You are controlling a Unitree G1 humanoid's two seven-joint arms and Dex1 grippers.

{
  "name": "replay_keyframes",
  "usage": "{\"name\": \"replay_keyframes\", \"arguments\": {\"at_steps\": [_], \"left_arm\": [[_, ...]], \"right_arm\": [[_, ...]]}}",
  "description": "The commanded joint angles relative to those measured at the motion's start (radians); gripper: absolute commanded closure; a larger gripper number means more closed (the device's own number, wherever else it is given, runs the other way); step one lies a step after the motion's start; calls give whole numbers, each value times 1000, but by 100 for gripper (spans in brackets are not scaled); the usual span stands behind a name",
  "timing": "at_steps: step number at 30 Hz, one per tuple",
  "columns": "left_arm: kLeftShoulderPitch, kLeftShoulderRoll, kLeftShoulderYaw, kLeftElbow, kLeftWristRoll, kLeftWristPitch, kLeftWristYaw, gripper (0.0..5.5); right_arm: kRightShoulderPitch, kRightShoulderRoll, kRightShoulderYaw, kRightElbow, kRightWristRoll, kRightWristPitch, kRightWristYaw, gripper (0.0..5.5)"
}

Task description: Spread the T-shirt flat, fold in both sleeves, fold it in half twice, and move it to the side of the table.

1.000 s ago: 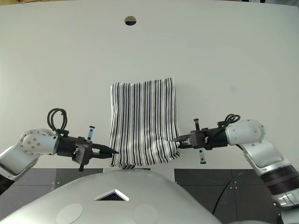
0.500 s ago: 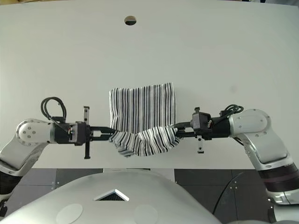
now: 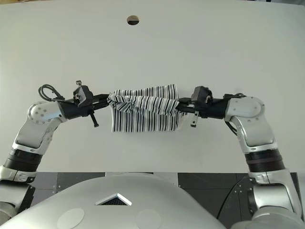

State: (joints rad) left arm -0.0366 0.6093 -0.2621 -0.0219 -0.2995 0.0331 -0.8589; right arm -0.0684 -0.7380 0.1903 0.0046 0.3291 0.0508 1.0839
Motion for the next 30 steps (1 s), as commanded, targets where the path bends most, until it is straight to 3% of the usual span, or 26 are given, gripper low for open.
{"name": "replay_keyframes", "arguments": {"at_steps": [1, 3, 10, 19, 22, 26, 30], "left_arm": [[-39, -28, 15, 40, 31, 30, 11, 540], [-44, -38, 19, 48, 35, 38, 12, 540], [-103, -75, 89, 132, 47, 154, 95, 427], [-200, -158, 258, 203, -93, 464, 211, 423], [-209, -173, 302, 226, -96, 454, 235, 423], [-172, -204, 355, 182, -114, 391, 235, 423], [-149, -245, 398, 161, -146, 349, 238, 423]], "right_arm": [[-39, 40, 9, 40, -39, 5, -10, 537], [-49, 62, 8, 55, -48, 5, -18, 494], [-108, 137, -39, 122, -37, 67, -90, 375], [-185, 217, -116, 203, -81, 166, -306, 371], [-178, 240, -118, 168, -178, -131, -371, 371], [-105, 302, 5, 45, -264, -583, -326, 371], [-137, 361, 115, 267, -550, -858, -476, 371]]}}
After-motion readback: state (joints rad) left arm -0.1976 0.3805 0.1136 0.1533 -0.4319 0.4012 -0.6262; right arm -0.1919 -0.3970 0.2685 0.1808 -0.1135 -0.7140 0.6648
